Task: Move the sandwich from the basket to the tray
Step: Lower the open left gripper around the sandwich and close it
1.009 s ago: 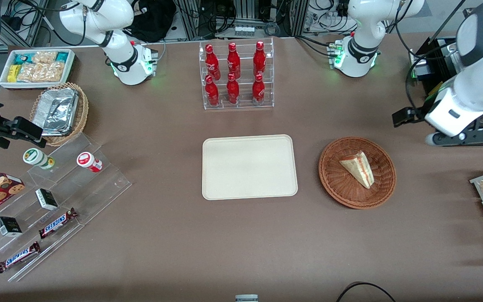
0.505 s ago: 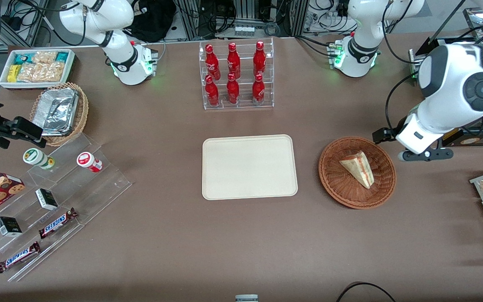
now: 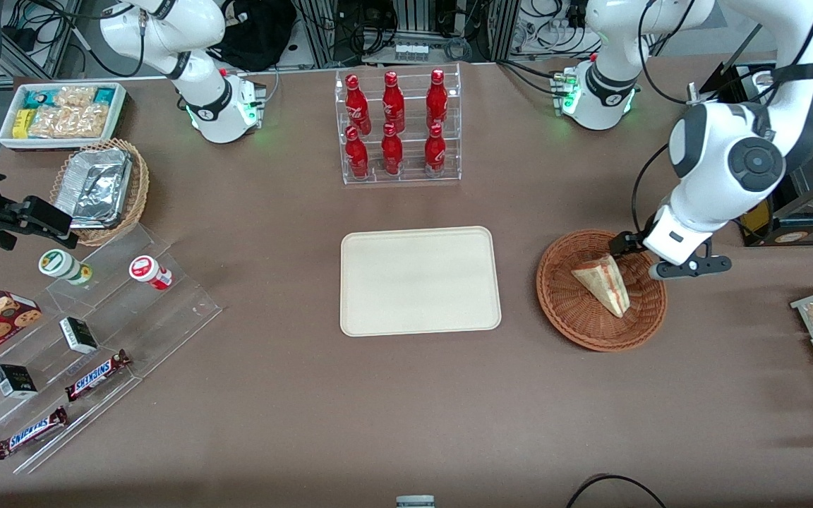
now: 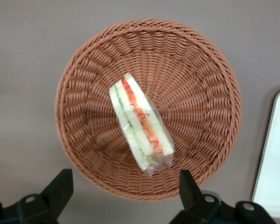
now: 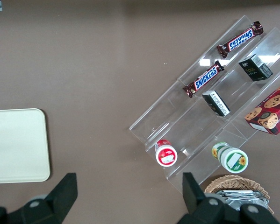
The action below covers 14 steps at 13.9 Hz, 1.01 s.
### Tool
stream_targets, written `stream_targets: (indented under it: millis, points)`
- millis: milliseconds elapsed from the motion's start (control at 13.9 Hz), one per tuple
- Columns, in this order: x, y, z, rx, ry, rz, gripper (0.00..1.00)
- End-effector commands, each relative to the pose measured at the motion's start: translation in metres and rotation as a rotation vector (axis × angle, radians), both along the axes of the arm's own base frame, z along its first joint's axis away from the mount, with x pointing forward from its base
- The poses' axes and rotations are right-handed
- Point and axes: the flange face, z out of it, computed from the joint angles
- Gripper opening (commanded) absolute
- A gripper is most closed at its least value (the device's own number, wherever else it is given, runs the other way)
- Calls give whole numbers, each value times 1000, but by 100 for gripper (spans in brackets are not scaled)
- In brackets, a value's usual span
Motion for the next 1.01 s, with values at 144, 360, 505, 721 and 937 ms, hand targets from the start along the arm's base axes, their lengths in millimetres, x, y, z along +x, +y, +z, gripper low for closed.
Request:
stream_targets:
  millis: [144, 360, 505, 721, 937]
  points:
    - [-11, -17, -22, -13, -67, 255, 100]
    - [-20, -15, -44, -29, -97, 370, 100]
    - [-22, -15, -61, -42, -105, 464, 100]
    - [-20, -15, -83, -50, -94, 549, 100]
    - [-18, -15, -94, -56, -95, 575, 95]
